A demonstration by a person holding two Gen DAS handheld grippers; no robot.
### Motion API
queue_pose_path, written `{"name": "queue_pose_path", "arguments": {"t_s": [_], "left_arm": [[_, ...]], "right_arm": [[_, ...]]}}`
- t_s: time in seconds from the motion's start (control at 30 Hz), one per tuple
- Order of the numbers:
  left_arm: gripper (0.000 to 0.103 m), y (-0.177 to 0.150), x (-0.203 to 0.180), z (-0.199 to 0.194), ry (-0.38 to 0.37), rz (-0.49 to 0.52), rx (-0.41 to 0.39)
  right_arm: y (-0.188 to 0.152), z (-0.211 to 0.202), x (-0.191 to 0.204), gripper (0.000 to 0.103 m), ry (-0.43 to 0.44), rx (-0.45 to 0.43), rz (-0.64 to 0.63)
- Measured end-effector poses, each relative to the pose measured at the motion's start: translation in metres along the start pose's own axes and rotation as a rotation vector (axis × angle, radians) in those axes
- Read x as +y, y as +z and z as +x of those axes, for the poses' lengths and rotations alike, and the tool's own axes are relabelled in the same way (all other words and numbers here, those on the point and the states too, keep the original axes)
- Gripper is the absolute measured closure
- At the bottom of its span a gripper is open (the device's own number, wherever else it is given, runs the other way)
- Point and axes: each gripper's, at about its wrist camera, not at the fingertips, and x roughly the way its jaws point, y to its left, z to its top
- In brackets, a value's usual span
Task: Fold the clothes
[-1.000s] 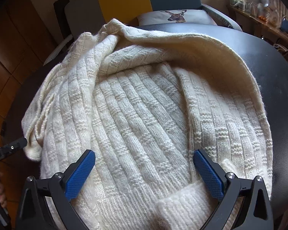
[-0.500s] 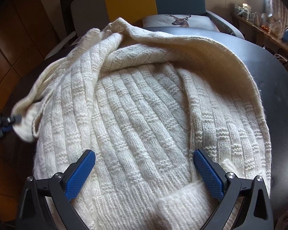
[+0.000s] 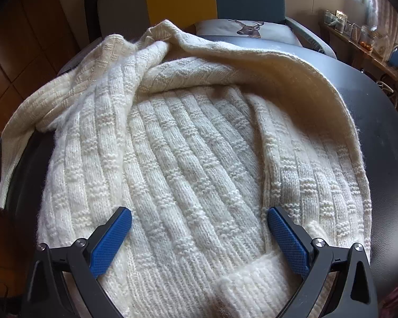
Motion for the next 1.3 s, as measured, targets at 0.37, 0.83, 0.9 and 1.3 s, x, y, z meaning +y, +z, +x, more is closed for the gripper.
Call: {"name": "queue_pose_path", "arguments": {"t_s": [0.37,0.83,0.9,1.3], "left_arm": [[0.076,-0.156,-0.162,0.033,-0.632,0.243,0.502],[0.062,-0.24,-0.129,0.006,-0.664,0.082,0.67],[0.062,-0.241,-0.134,0.008,-0.669,0.089,0.676],[0.093,-0.194,-0.111,-0.021,-0.561,0.187,0.416]], "right_arm": [[0.013,-0.028,-0.032,0.0,0.297,-0.061,0.256],[0.002,-0.02,-0.012,0.0,0.484,-0.077,0.293],[0.001,-0.02,-0.016,0.0,0.497,-0.076,0.305],[-0.001,-0.013,-0.013,0.0,0.444,-0.033,0.32]]}}
